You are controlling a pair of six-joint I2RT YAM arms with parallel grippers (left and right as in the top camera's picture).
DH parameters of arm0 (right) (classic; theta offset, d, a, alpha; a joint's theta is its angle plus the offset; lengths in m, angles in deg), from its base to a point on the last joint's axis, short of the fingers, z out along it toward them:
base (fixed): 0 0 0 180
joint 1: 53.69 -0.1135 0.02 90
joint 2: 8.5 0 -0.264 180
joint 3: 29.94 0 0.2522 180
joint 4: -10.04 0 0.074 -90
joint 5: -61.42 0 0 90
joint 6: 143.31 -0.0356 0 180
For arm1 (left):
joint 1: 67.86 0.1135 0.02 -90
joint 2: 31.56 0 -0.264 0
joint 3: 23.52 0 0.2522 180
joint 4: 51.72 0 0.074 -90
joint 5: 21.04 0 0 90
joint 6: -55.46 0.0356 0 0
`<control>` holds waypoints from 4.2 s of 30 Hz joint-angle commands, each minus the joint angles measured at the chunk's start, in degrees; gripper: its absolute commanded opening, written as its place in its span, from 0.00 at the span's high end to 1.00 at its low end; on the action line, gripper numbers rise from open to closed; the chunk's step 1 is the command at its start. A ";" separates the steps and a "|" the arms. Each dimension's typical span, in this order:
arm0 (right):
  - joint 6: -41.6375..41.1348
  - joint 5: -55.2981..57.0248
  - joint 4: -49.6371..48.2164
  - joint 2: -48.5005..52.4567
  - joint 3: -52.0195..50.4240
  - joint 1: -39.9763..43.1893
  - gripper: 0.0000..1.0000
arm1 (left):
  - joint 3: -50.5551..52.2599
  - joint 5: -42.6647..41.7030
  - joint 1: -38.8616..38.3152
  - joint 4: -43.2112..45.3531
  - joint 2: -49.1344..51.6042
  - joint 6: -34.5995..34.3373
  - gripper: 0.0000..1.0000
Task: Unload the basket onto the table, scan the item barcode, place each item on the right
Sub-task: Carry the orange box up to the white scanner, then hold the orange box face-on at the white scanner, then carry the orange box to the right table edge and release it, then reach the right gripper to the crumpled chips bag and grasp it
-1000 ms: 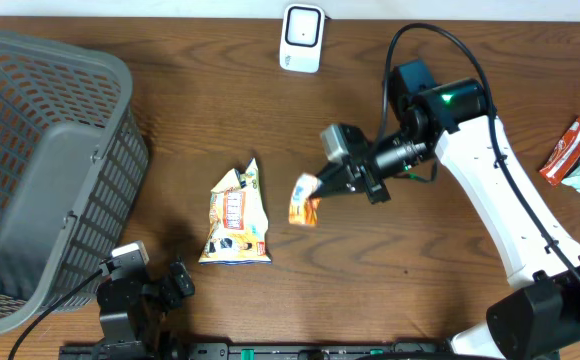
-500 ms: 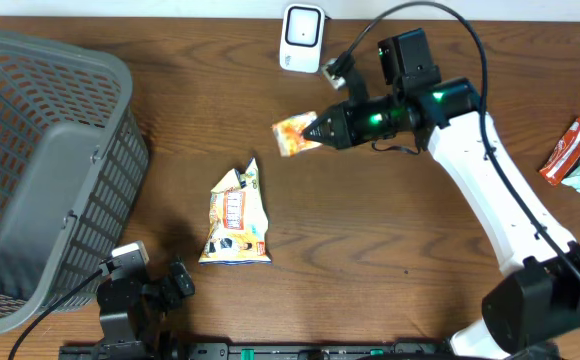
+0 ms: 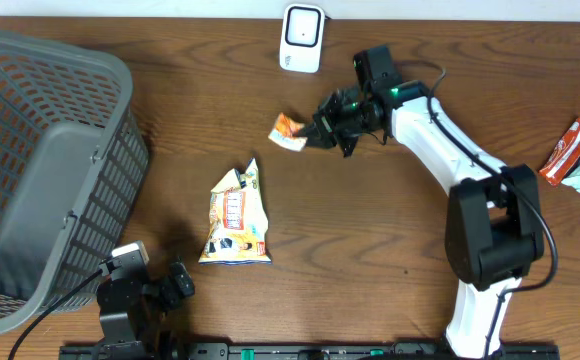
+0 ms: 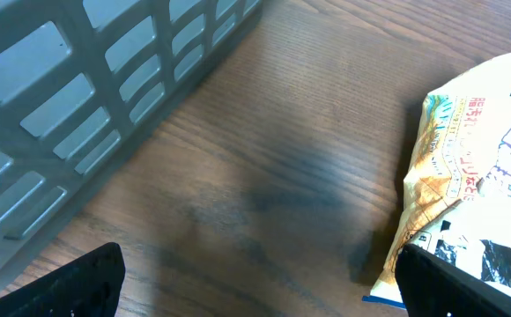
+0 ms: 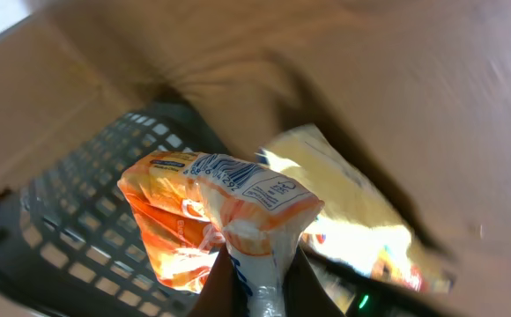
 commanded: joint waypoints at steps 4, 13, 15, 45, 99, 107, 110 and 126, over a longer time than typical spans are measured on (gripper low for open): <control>-27.93 -7.30 -5.88 -0.04 -0.02 2.67 0.98 | 0.96 0.50 0.28 -2.60 -0.09 1.16 0.02; -49.55 -1.33 -36.94 0.92 0.00 4.26 0.98 | 0.96 0.50 0.28 -2.60 -0.09 1.16 0.02; -49.55 4.24 -38.64 0.94 0.00 4.37 0.98 | 0.96 0.50 0.28 -2.60 -0.09 1.16 0.02; -49.57 19.85 -42.38 33.81 37.44 0.74 0.98 | 0.96 0.50 0.28 -2.60 -0.09 1.16 0.02; 14.49 52.63 35.43 5.97 28.76 46.93 0.13 | 0.96 0.50 0.28 -2.60 -0.09 1.16 0.02; 29.81 33.88 37.81 -5.38 28.76 39.21 0.05 | 0.96 0.50 0.28 -2.60 -0.09 1.16 0.02; 29.94 31.52 43.43 -6.56 28.76 31.50 0.07 | 0.96 0.50 0.28 -2.60 -0.09 1.16 0.02; 34.42 36.74 32.57 -1.46 20.65 -16.83 0.01 | 0.96 0.50 0.28 -2.60 -0.09 1.16 0.02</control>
